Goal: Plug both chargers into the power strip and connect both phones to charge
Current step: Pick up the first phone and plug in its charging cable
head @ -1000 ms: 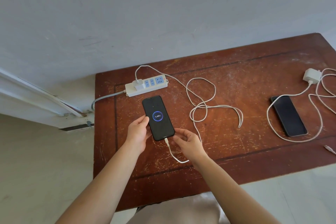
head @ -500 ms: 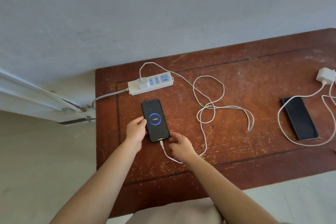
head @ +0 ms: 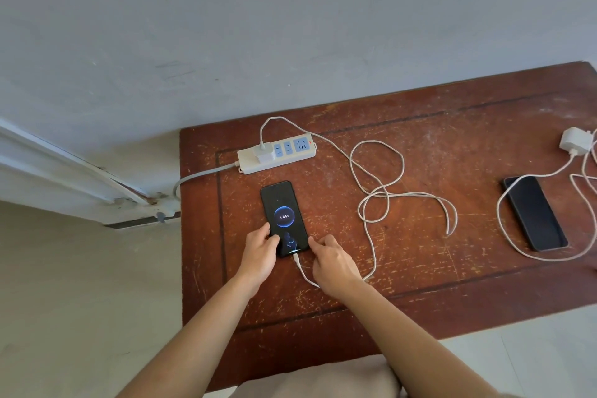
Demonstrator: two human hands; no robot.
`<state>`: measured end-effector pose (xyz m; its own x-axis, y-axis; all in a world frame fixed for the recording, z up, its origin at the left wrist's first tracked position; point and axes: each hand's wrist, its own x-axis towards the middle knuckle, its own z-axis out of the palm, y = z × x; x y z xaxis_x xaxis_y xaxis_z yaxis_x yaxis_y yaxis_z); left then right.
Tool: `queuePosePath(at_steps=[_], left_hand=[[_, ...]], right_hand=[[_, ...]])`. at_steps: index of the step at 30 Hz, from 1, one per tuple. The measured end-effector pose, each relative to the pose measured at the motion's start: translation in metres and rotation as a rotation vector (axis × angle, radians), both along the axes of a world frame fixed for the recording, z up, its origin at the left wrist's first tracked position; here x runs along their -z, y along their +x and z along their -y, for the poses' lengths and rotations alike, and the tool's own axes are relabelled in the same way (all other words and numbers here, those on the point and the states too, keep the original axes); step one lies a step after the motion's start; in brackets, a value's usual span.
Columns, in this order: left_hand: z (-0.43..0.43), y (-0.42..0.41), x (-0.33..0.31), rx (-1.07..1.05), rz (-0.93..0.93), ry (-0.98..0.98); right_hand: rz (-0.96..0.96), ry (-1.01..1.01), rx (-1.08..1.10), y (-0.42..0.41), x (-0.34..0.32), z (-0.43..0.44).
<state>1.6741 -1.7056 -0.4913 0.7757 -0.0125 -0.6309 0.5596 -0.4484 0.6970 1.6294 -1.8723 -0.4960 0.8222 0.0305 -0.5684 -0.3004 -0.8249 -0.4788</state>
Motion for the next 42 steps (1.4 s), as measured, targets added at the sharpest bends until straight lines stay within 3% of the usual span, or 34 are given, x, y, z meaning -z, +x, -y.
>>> queuePosePath(at_steps=[5, 12, 25, 34, 42], left_hand=[[-0.009, -0.018, 0.002, 0.386, 0.221, 0.344], [-0.005, -0.051, 0.003, 0.597, 0.352, 0.55], [0.138, -0.105, -0.032, 0.77, 0.563, 0.526], [0.319, -0.162, -0.045, 0.91, 0.597, 0.534], [0.393, -0.152, -0.042, 0.949, 0.549, 0.492]], right_hand=[[0.059, -0.055, 0.063, -0.01, -0.006, 0.006], [0.189, -0.189, 0.251, -0.063, -0.008, 0.032], [0.23, -0.223, 0.49, -0.165, -0.015, 0.167], [0.175, -0.238, 0.618, -0.248, -0.013, 0.335], [0.143, -0.165, 0.693, -0.247, -0.005, 0.409]])
